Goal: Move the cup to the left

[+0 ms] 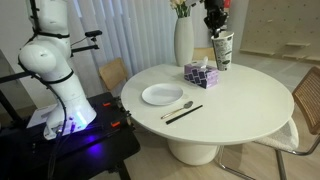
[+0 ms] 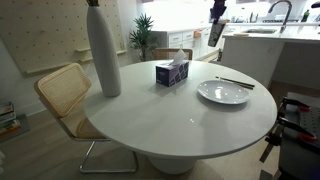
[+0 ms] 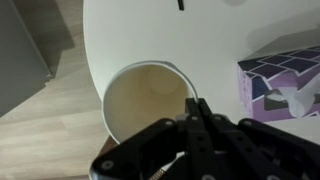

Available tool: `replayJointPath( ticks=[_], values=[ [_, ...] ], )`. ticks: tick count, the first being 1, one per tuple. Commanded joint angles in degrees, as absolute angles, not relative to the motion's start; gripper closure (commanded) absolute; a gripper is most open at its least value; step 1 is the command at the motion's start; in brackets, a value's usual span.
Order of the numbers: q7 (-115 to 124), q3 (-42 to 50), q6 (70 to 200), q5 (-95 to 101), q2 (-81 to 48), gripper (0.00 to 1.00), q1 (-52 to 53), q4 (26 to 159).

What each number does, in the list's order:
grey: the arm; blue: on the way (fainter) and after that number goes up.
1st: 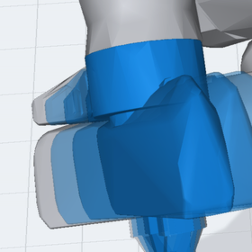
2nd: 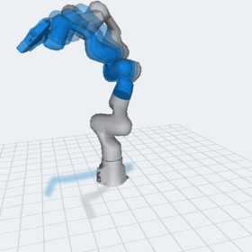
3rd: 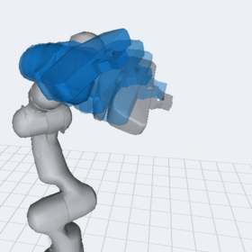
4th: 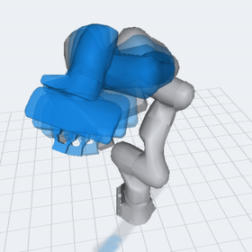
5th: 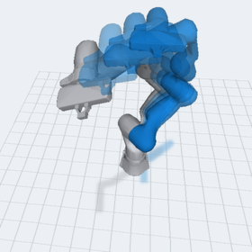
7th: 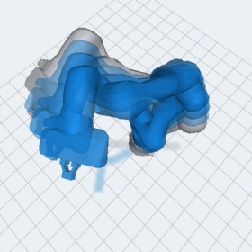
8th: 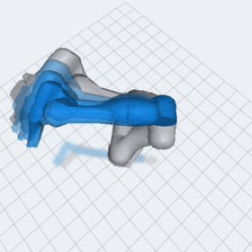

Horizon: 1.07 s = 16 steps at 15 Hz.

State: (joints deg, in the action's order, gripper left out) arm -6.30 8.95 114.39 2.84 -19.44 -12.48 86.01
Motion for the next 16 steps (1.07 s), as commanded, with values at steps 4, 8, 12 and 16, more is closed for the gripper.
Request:
replayJointPath(
  ticks=[4,8,12,16],
  values=[
    [-7.9,4.8,110.1,10.5,-7.3,0.99,-4.7,96.6],
    [-13.1,1.0,110.4,12.3,-5.1,0.99,-1.1,99.6],
    [-21.7,-2.2,108.6,8.9,-3.7,0.99,0.9,101.8],
    [-32.2,-4.0,106.9,7.2,0.1,0.99,1.9,106.2]
  ],
)
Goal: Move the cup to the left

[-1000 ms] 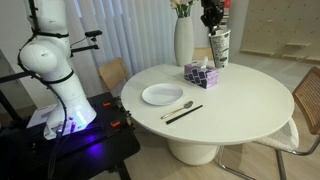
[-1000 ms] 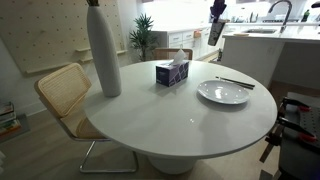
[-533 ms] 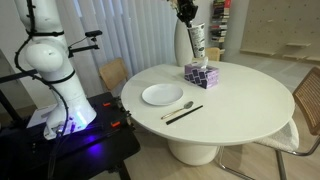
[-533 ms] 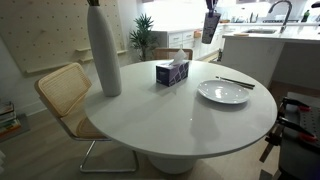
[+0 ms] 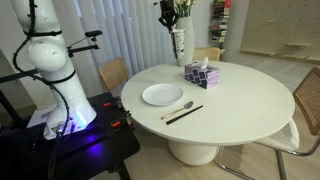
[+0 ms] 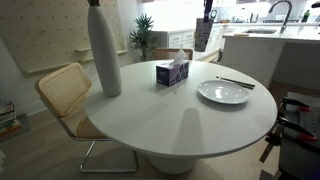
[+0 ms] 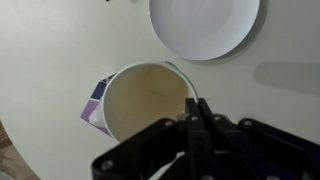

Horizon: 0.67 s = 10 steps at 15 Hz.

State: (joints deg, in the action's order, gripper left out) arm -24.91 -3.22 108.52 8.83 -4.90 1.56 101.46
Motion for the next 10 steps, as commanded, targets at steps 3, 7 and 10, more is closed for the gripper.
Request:
replayJointPath(
  ticks=[3,7,10],
  values=[
    [-37.9,-4.3,106.7,7.3,3.9,0.99,2.8,110.4],
    [-37.1,-4.4,108.7,9.6,5.8,0.99,4.1,113.3],
    [-36.3,-4.8,109.1,9.8,4.1,0.99,5.1,112.7]
  ],
)
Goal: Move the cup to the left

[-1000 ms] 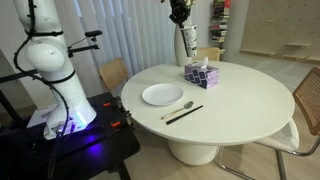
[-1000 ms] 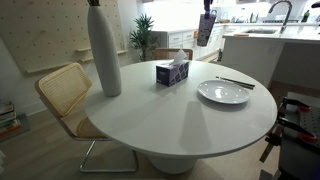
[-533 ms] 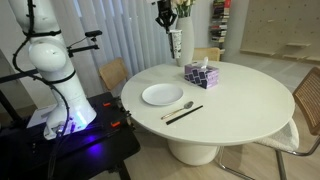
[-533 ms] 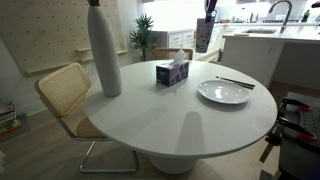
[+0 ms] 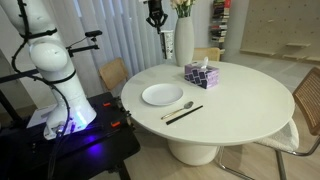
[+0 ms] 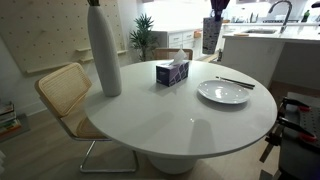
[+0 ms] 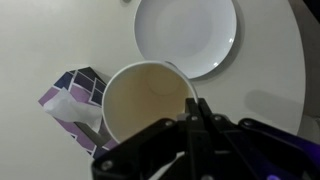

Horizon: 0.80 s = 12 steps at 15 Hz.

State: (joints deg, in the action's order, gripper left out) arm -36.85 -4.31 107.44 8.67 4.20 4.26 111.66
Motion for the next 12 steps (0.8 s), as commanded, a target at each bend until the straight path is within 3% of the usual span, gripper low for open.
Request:
replayJointPath(
  ticks=[1,12],
  values=[
    [-36.5,-5.0,108.7,9.5,3.4,0.99,5.5,112.3],
    [-33.5,-9.0,112.0,10.7,-5.3,0.99,9.1,111.6]
  ],
)
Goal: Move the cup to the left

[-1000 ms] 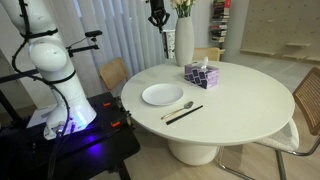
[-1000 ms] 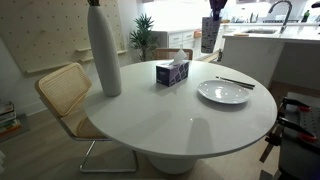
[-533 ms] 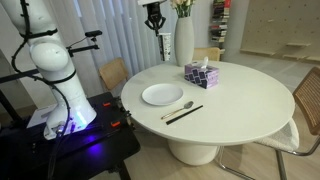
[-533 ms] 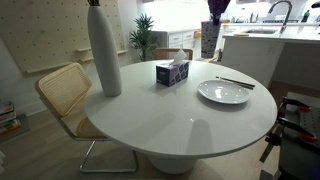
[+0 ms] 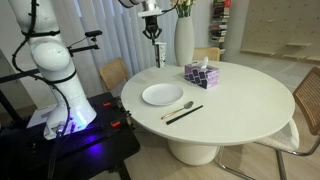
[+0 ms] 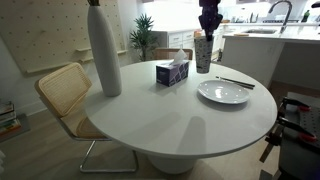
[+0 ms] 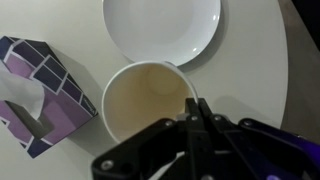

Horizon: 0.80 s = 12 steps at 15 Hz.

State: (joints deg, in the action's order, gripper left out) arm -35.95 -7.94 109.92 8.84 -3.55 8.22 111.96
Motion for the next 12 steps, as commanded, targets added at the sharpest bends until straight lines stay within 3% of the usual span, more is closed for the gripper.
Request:
replayJointPath(
  ticks=[1,12],
  values=[
    [-33.1,-9.4,112.6,11.1,-5.9,0.99,9.2,111.7],
    [-21.6,-11.0,122.0,15.4,-9.7,0.99,11.5,118.5]
  ],
)
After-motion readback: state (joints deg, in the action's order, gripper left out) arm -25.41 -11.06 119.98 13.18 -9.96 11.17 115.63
